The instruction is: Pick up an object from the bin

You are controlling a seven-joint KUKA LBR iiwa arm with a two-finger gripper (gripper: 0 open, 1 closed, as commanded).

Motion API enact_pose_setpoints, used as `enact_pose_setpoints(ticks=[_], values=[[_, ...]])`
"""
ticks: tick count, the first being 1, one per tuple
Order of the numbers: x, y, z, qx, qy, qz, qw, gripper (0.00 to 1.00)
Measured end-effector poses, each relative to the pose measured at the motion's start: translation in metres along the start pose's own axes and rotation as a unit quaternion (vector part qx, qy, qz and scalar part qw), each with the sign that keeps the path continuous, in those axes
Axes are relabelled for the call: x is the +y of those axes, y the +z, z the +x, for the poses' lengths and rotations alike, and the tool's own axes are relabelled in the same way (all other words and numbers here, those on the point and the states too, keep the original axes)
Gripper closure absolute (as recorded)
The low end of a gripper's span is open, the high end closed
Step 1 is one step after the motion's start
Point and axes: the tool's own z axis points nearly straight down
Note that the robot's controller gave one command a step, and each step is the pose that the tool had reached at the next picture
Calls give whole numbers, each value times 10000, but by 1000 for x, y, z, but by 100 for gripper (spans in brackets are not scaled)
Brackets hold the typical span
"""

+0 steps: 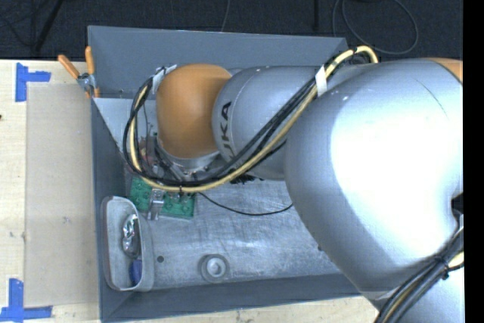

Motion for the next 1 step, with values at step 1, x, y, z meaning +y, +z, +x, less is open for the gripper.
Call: enact_pose_setpoints(ticks=[1], values=[[0,-153,-11,12,-176,4,9998,100]])
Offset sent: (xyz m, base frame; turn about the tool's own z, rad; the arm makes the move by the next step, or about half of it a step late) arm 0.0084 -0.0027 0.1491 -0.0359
